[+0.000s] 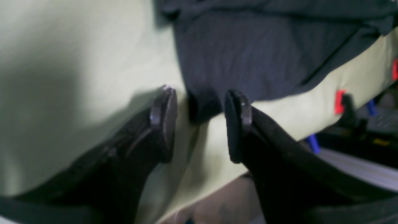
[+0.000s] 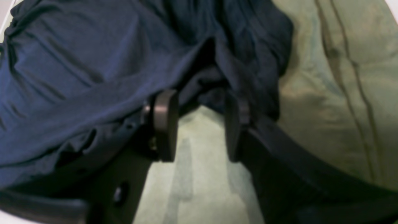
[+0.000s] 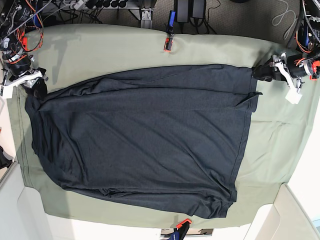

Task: Fold the T-shirt properly
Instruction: 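Lower the folded edge onto the shirt and open both grippers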

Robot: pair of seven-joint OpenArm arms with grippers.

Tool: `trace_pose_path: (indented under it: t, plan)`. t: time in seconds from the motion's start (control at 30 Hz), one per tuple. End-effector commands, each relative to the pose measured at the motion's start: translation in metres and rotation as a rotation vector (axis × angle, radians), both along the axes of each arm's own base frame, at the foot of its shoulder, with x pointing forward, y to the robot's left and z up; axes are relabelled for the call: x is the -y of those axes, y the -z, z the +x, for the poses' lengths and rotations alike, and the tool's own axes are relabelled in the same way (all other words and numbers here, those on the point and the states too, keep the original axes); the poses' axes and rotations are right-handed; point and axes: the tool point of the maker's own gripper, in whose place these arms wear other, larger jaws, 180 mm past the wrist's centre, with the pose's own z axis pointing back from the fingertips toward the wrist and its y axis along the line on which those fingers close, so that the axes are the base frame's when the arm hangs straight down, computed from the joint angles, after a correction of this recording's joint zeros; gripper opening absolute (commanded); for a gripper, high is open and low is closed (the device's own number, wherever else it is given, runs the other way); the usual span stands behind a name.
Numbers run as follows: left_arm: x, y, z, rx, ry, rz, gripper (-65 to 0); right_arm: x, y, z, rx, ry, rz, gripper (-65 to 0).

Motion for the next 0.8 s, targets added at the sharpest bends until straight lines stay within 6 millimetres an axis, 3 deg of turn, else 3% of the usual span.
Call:
trace_pose_path:
  t: [0.0, 0.13, 0.27, 0.47, 0.77]
  plan:
    - [0.000, -0.003, 0.002, 0.010, 0.011, 0.006, -36.2, 0.005, -0.014, 0.007, 0.052, -0.002, -0.016, -40.0]
    - [0.015, 0.004, 0.000, 0.005, 0.005, -0.031, -36.2, 0.005, -0.014, 0.008, 0.052, -0.002, -0.016, -40.0]
    - [0.017, 0.007, -0.002, -0.002, 0.007, -0.027, -37.9, 0.005, -0.014, 0.008, 0.053, -0.001, -0.016, -40.0]
    - [0.016, 0.008, -0.003, -0.004, 0.009, -0.022, -63.8, 0.004, -0.015, 0.010, 0.066, 0.005, -0.018, -40.0]
    - [0.008, 0.003, -0.004, -0.019, 0.034, 0.010, -65.0, 0.030, 0.001, 0.005, -0.016, 0.118, -0.115, -39.9]
